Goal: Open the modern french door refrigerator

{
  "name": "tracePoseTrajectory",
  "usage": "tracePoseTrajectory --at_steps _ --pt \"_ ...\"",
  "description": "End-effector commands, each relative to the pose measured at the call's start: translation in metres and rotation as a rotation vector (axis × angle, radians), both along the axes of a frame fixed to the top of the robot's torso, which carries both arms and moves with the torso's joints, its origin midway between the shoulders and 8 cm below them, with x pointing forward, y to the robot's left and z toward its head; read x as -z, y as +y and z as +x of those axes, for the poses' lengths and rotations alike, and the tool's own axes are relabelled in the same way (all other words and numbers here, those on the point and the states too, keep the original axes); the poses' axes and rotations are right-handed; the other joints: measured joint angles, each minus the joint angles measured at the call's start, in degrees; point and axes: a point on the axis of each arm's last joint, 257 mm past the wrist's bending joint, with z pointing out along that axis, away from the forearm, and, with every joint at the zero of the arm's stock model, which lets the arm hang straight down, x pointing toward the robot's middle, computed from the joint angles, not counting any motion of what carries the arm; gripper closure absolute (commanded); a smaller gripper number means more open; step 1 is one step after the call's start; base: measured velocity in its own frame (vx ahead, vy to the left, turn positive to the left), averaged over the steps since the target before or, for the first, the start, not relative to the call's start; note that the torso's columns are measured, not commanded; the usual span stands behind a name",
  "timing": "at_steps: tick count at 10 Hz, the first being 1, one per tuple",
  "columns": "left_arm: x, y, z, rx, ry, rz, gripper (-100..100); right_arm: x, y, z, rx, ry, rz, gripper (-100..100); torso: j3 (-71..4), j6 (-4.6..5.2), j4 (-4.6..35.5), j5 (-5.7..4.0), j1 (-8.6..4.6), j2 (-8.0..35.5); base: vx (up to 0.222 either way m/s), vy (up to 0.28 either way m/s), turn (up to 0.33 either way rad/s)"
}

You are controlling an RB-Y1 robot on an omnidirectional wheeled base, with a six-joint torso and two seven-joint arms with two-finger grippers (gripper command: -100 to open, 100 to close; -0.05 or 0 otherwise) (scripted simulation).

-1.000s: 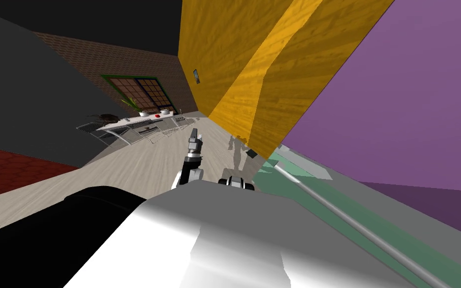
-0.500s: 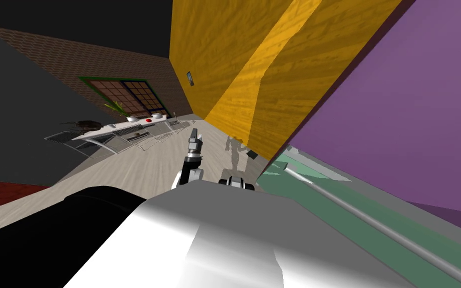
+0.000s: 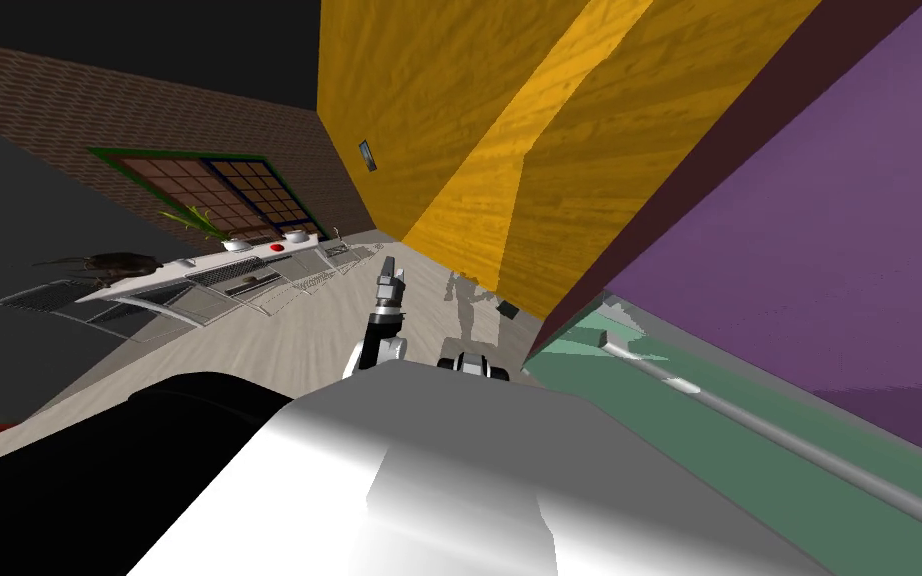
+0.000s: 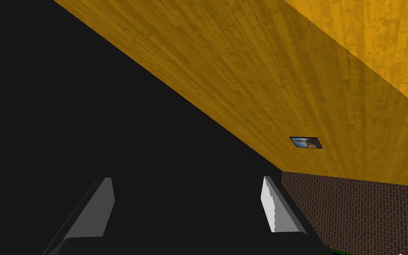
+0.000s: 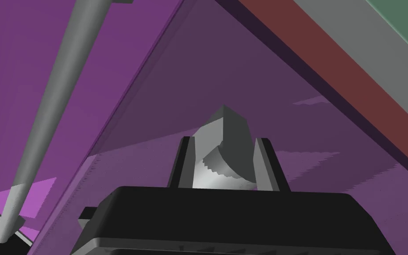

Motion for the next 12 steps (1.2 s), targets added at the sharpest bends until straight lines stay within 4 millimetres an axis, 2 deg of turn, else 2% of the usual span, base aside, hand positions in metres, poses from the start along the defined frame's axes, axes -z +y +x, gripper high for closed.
tracePoseTrajectory --at_steps 1,4,10,11,12 --pt "0.0 0.0 0.0 0.0 0.0 0.0 0 0.002 -0.006 -0.011 0.036 0.002 0.005 100 0.0 -0.13 0.02 0.04 -0.31 0.14 0.06 0.101 -0.104" --pt "0.0 0.0 0.0 0.0 0.0 0.0 0 0.0 -0.021 -0.033 0.109 0.006 0.001 100 0.16 0.07 -0.01 -0.18 0.29 -0.01 0.157 0.215 -0.154" --pt "0.0 0.0 0.0 0.0 0.0 0.0 0 -0.006 -0.045 -0.08 0.257 0.009 -0.007 100 -0.07 -0.18 -0.08 -0.04 0.05 -0.13 0.163 0.244 -0.135" --pt "0.0 0.0 0.0 0.0 0.0 0.0 0 -0.003 -0.044 -0.079 0.254 0.011 -0.002 100 -0.05 -0.15 -0.08 -0.05 0.23 -0.17 0.072 0.142 -0.072" --pt "0.0 0.0 0.0 0.0 0.0 0.0 0 0.0 -0.05 -0.097 0.302 0.013 0.005 100 -0.07 -0.22 -0.06 0.08 -0.22 0.07 0.065 0.111 -0.016"
